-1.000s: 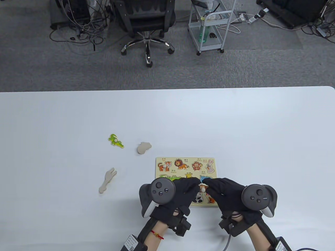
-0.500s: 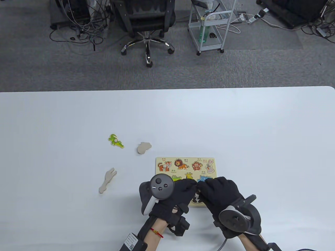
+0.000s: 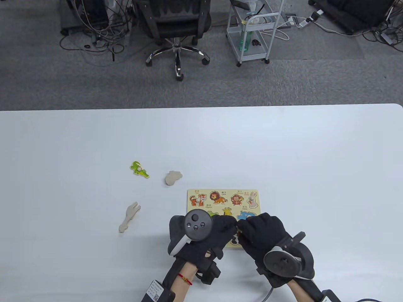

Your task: Fit puzzle pieces into frame

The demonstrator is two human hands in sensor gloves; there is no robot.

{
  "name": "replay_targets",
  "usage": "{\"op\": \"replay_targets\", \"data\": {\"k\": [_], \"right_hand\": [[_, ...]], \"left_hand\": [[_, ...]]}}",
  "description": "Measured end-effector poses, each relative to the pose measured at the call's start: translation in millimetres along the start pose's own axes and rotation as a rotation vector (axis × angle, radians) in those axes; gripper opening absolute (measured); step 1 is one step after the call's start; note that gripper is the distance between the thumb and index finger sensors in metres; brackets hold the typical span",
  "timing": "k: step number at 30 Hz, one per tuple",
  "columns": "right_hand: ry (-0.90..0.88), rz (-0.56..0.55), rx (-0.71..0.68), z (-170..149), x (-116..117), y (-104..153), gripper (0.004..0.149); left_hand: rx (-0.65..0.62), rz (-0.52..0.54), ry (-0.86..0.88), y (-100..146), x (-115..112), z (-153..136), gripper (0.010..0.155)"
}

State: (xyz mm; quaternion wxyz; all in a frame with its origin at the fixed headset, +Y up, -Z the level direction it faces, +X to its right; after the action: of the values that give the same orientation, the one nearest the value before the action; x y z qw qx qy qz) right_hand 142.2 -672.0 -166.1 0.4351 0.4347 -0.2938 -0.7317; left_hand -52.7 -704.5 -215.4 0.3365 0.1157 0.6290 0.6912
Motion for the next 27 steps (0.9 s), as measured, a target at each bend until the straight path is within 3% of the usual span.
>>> {"op": "replay_targets", "data": {"k": [6,10,17,23,27], "right_hand": [[0.018,0.117,0.040,-7,4,-23,0.048],[0.085,0.222,0.047,-12,21,-49,0.048],[0.251,0.407,0.060,-23,65,-92,0.047],[0.350,0.506,0.082,-30,102,-104,0.047],[0.363,0.533,0.101,-31,115,-107,0.047]], "left_hand": [[-0.002,0.146,-0.166,5,20,-14,0.060],[0.031,0.125,-0.260,2,21,-26,0.063],[0.070,0.051,-0.256,-3,18,-33,0.067],[0.103,-0.003,-0.285,-5,12,-35,0.068],[0.108,0.005,-0.295,-5,12,-36,0.068]]}}
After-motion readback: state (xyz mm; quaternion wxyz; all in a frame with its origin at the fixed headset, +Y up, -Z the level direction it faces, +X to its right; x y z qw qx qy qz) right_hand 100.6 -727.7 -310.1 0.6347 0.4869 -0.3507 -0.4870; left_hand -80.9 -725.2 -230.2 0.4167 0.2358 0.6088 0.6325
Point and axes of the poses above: the tracker on the back of each hand, its own z axis roughly to the thumb side, its own y axis roughly from the fingertips to the wrist, x = y × z, the point moved 2 cm from there along -y, roughly from the wrist to the fingertips, and after that the axes turned 15 degrees about y, right-handed, at the moved point
